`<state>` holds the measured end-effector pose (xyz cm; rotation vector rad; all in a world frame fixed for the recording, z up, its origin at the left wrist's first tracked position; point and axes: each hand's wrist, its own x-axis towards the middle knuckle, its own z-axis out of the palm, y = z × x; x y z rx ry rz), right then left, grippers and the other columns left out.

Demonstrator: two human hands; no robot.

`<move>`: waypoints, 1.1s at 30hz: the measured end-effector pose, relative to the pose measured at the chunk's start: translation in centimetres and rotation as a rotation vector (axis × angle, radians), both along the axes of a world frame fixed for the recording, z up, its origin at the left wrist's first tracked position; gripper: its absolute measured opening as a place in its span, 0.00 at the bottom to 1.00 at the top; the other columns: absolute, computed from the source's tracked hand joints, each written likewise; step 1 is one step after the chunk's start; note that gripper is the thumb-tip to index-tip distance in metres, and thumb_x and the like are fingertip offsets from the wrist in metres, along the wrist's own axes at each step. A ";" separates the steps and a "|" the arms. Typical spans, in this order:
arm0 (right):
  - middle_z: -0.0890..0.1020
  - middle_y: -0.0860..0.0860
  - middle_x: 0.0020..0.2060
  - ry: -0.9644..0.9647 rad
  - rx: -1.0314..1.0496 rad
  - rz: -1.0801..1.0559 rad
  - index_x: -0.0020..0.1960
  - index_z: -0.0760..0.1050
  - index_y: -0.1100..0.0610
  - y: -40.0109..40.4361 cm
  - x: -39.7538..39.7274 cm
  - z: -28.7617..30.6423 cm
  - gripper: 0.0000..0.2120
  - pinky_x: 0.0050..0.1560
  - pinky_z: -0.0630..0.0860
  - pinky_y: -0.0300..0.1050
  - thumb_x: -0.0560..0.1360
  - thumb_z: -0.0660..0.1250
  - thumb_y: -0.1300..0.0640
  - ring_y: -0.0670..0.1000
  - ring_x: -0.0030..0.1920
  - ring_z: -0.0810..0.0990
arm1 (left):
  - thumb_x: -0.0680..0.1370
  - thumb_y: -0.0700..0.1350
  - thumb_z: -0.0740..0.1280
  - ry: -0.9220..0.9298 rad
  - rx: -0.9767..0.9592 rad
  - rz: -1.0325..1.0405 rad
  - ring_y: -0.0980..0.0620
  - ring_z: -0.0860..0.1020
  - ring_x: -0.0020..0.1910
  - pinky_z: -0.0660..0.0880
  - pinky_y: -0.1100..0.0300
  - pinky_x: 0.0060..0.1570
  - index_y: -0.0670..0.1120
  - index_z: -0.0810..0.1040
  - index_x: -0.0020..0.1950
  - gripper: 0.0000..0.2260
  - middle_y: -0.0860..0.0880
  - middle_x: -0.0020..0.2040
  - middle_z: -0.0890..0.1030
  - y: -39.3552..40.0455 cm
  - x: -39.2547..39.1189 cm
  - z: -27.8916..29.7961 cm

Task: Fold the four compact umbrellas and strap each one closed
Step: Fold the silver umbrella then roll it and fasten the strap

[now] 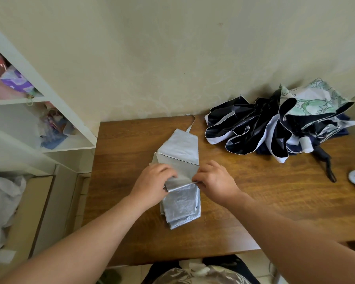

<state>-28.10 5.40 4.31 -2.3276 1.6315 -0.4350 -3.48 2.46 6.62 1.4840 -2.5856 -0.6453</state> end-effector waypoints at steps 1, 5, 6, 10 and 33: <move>0.80 0.45 0.42 0.003 0.001 0.015 0.47 0.86 0.47 0.4 0.0 -0.3 0.07 0.41 0.75 0.53 0.71 0.78 0.58 0.56 0.49 0.76 | 0.76 0.42 0.77 -0.018 -0.019 -0.029 0.58 0.74 0.63 0.72 0.55 0.69 0.58 0.82 0.60 0.16 0.61 0.60 0.80 0.1 0.2 -0.3; 0.80 0.45 0.40 0.028 0.010 0.065 0.48 0.87 0.46 2.1 0.2 -1.7 0.08 0.41 0.74 0.50 0.71 0.80 0.56 0.55 0.47 0.77 | 0.79 0.44 0.73 -0.068 -0.043 -0.116 0.58 0.76 0.56 0.73 0.55 0.64 0.58 0.86 0.53 0.08 0.62 0.51 0.83 0.7 0.5 -1.4; 0.81 0.44 0.40 0.041 0.015 0.066 0.48 0.87 0.47 2.4 0.3 -2.1 0.08 0.40 0.74 0.49 0.70 0.80 0.56 0.55 0.47 0.77 | 0.79 0.45 0.73 -0.079 -0.048 -0.138 0.57 0.76 0.54 0.74 0.54 0.62 0.59 0.86 0.52 0.08 0.62 0.50 0.83 0.9 0.6 -1.8; 0.81 0.43 0.39 0.085 0.044 0.052 0.43 0.83 0.47 3.6 0.7 -3.9 0.08 0.37 0.71 0.47 0.68 0.81 0.56 0.53 0.47 0.76 | 0.80 0.46 0.72 -0.114 -0.021 -0.197 0.56 0.76 0.57 0.71 0.55 0.64 0.58 0.86 0.54 0.08 0.61 0.52 0.84 1.9 1.1 -3.6; 0.63 0.50 0.76 0.263 0.473 0.003 0.81 0.61 0.49 -0.4 2.3 -7.3 0.32 0.72 0.65 0.55 0.79 0.66 0.45 0.55 0.76 0.61 | 0.80 0.49 0.72 -0.213 0.060 -0.220 0.53 0.74 0.67 0.69 0.53 0.69 0.59 0.87 0.59 0.10 0.58 0.63 0.81 5.3 1.2 -10.0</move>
